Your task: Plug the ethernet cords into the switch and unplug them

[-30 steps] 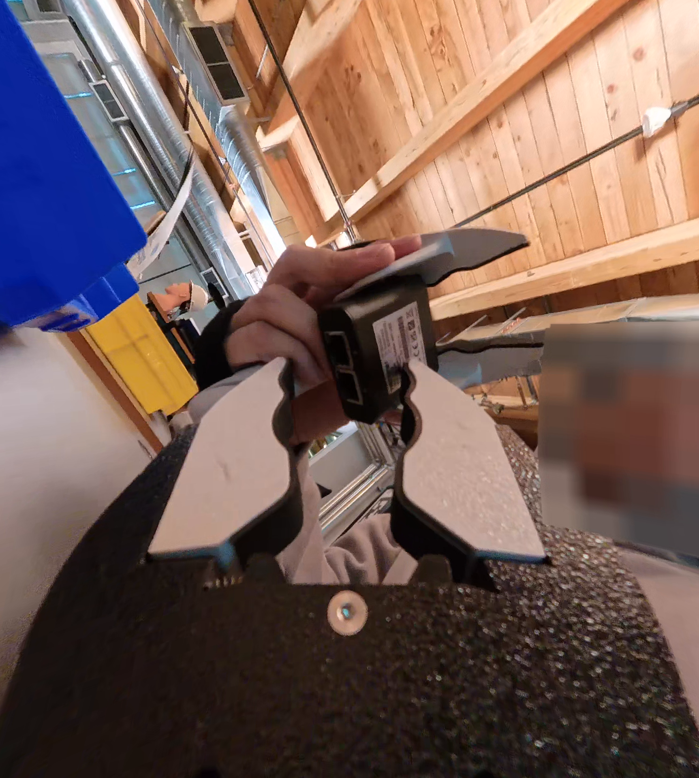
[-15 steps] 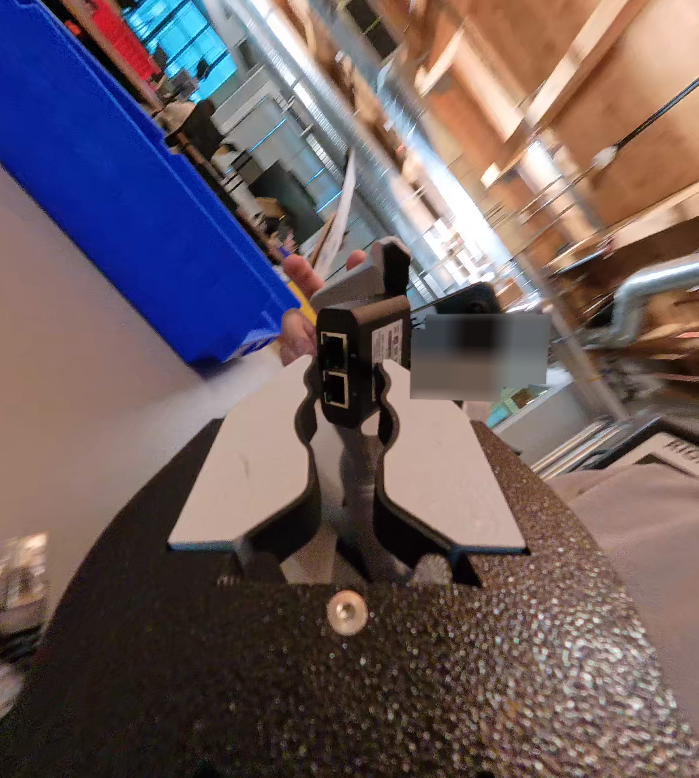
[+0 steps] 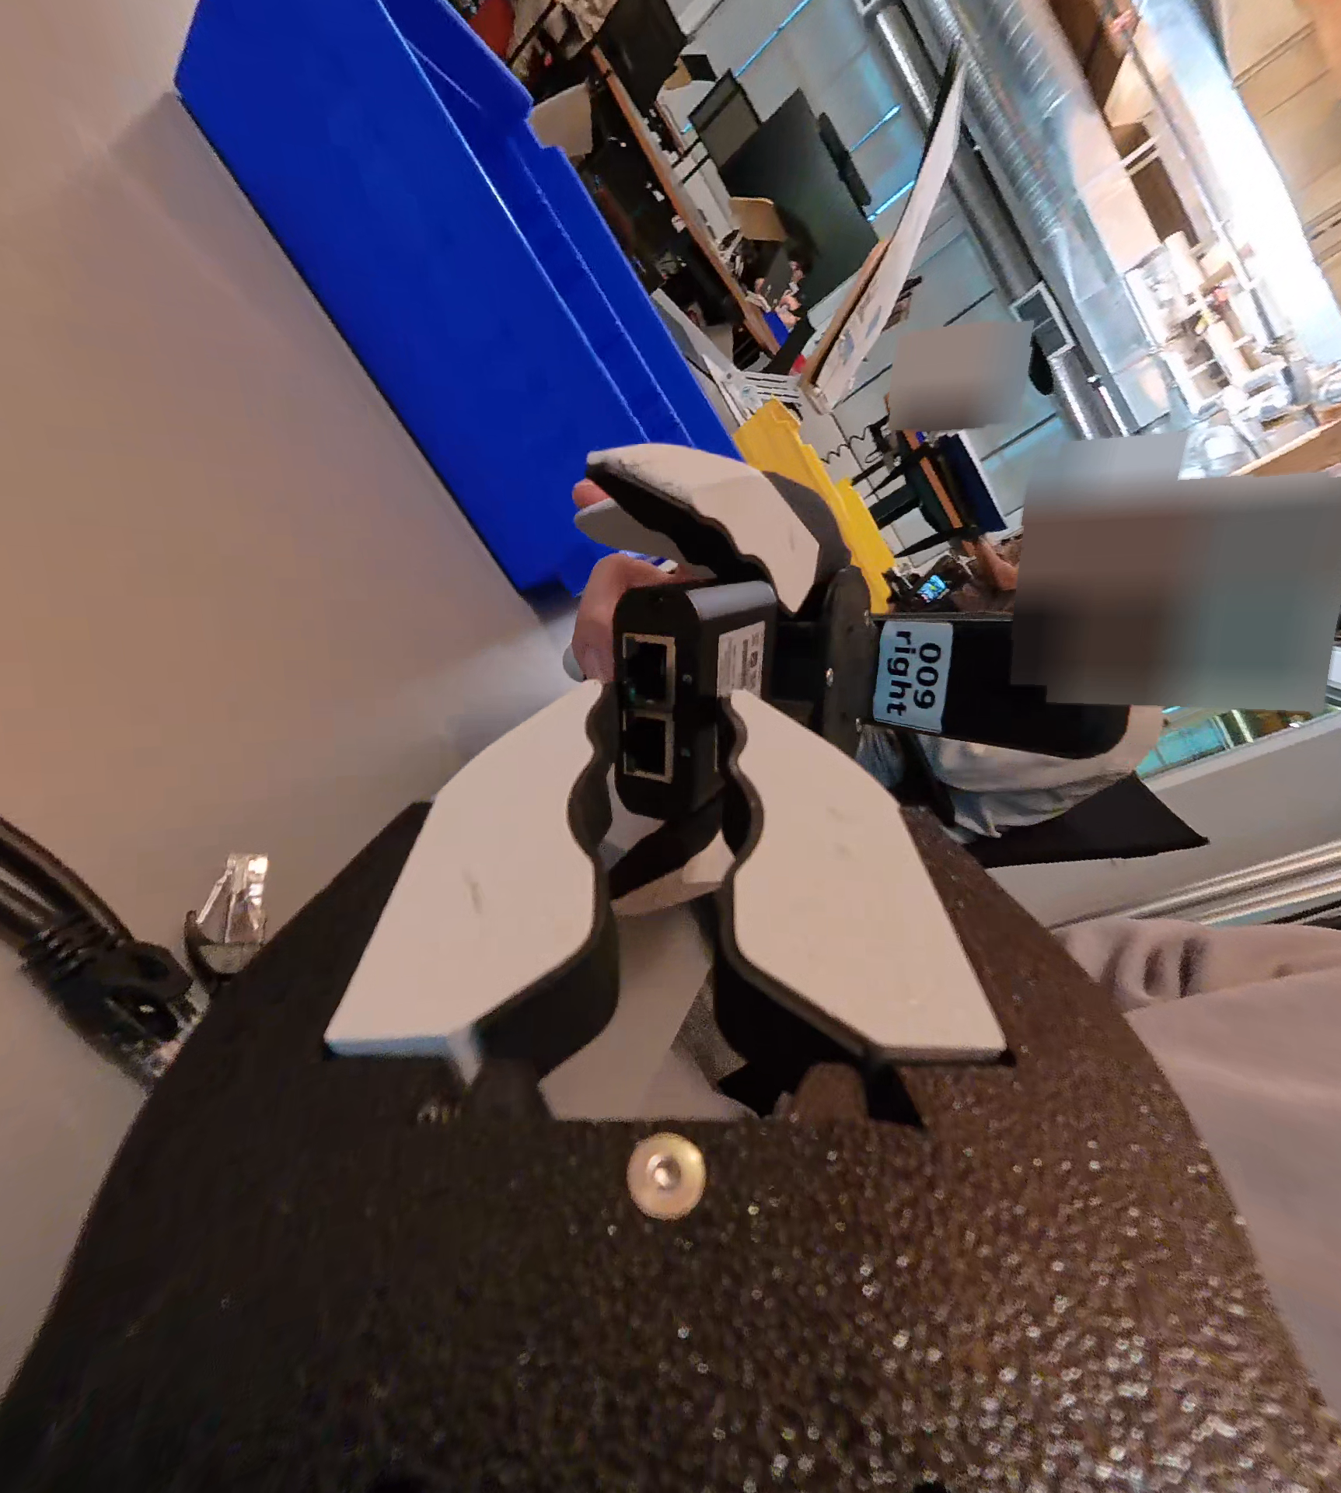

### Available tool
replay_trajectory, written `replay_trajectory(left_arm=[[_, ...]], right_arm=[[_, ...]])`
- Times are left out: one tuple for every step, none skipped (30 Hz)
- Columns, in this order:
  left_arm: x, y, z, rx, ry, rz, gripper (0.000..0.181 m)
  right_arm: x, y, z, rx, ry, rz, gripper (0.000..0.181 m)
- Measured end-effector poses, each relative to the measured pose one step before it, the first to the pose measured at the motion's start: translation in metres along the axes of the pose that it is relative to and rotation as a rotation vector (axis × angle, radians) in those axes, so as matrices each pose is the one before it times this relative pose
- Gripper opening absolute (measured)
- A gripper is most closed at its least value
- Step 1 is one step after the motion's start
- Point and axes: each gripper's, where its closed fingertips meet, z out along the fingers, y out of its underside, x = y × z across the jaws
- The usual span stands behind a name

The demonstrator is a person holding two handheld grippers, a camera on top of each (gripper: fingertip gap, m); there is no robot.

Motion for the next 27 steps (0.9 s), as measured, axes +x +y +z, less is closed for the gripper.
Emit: replay_trajectory(left_arm=[[0.00003, -0.00091, -0.0003, 0.0021, -0.0129, 0.0021, 0.022], [0.00025, -0.00063, -0.00023, 0.0002, -0.0061, -0.0021, 0.022], [0.00028, -0.00116, -0.00023, 0.0033, -0.0011, -0.0061, 0.022], [-0.0001, -0.00233, -0.00082, 0.0118, -0.0008, -0.0075, 0.022], [-0.00002, -0.00309, -0.00142, 0.0165, 0.0, -0.0073, 0.022], [0.00086, -0.00212, -0.00097, 0.0085, 0.0054, -0.0076, 0.022], [0.00114, -0.00023, 0.00014, -0.0021, 0.0065, -0.0103, 0.022], [-0.00022, -0.00016, 0.00053, 0.0015, -0.0036, -0.0074, 0.022], [-0.00108, 0.00004, 0.00051, 0.003, -0.0094, -0.0005, 0.022], [-0.00084, 0.00054, 0.00005, -0.003, -0.0081, 0.0061, 0.023], [0.0, 0.00047, -0.00043, -0.0032, -0.0003, 0.0064, 0.023], [0.00211, -0.00061, -0.00115, 0.0038, 0.0159, 0.0054, 0.023], [0.00447, -0.00178, -0.00196, 0.0084, 0.0364, 0.0035, 0.023], [0.00566, -0.00155, -0.00221, 0.0035, 0.0432, 0.0054, 0.023], [0.00533, -0.00144, -0.00201, 0.0002, 0.0341, 0.0108, 0.024], [0.00386, -0.00185, -0.00226, 0.0, 0.017, 0.014, 0.025], [0.00141, -0.00156, -0.00283, -0.0069, -0.0051, 0.0147, 0.032], [0.00001, -0.00161, -0.00333, -0.0084, -0.0171, 0.0205, 0.038], [-0.00121, -0.0013, -0.00357, -0.0063, -0.0237, 0.0185, 0.044], [-0.00185, -0.00084, -0.00294, -0.006, -0.0246, 0.009, 0.049], [-0.00143, 0.00093, -0.00154, -0.0114, -0.0178, 0.0005, 0.053], [-0.00053, 0.00278, 0.00031, -0.0181, -0.007, -0.0096, 0.058], [0.00074, 0.00433, 0.00181, -0.0239, 0.0083, -0.0166, 0.06], [0.00217, 0.00449, 0.00319, -0.0228, 0.0235, -0.0231, 0.061], [0.00336, 0.00333, 0.00391, -0.0143, 0.0374, -0.0273, 0.061], [0.00338, 0.00258, 0.0041, -0.0103, 0.0397, -0.0289, 0.06], [0.00267, 0.00199, 0.00405, -0.0091, 0.0366, -0.0255, 0.059]], right_arm=[[0.00053, 0.00006, -0.00006, 0.0038, 0.0036, 0.0027, 0.089], [0.00067, -0.00082, -0.00003, 0.0078, 0.0039, 0.0086, 0.085], [0.00065, -0.00091, -0.00024, 0.0086, 0.0017, 0.0157, 0.081], [0.00162, -0.00155, -0.00108, 0.0139, 0.0065, 0.0178, 0.077], [0.00158, -0.00387, -0.00163, 0.0293, 0.0053, 0.0188, 0.074], [-0.00017, -0.00344, -0.00093, 0.0261, -0.0071, 0.031, 0.073], [-0.00012, -0.00071, -0.00053, 0.0074, -0.0092, 0.0273, 0.073], [0.00051, 0.00189, -0.00019, -0.0106, -0.0017, 0.0028, 0.073], [-0.00016, 0.00245, 0.00018, -0.015, -0.0007, -0.005, 0.073], [-0.00076, 0.00167, 0.00014, -0.0125, -0.0042, 0.0033, 0.073], [-0.00072, -0.00028, -0.00003, -0.0078, -0.0095, 0.0338, 0.073], [0.00029, -0.00359, -0.00022, 0.0124, -0.0118, 0.0525, 0.074], [-0.00013, -0.00615, -0.00062, 0.037, -0.0185, 0.0545, 0.074], [-0.00085, -0.00689, -0.00096, 0.0494, -0.024, 0.0566, 0.074], [0.00023, -0.0065, -0.00144, 0.0543, -0.0141, 0.0514, 0.074], [0.00043, -0.00608, -0.00222, 0.0563, -0.0121, 0.0479, 0.074], [0.00072, -0.00548, -0.00286, 0.0532, -0.0145, 0.0504, 0.074], [0.00097, -0.00468, -0.00313, 0.0451, -0.0134, 0.0413, 0.074], [0.00181, -0.00371, -0.00332, 0.0346, 0.0004, 0.018, 0.074], [0.00207, -0.00371, -0.00289, 0.0307, 0.0072, 0.0108, 0.074], [0.00031, -0.00344, -0.00219, 0.0247, -0.0023, 0.0021, 0.074], [-0.00107, -0.00157, -0.00106, 0.0103, -0.0053, -0.0166, 0.074], [-0.00108, 0.00051, 0.00012, -0.004, 0.0009, -0.0313, 0.074], [-0.00189, 0.0025, 0.00141, -0.018, -0.0042, -0.0286, 0.074], [-0.00309, 0.00424, 0.00237, -0.0281, -0.0106, -0.0227, 0.074], [-0.00222, 0.00485, 0.00307, -0.0309, -0.0022, -0.0267, 0.074], [-0.00296, 0.00399, 0.00331, -0.0235, -0.0057, -0.0227, 0.074]])
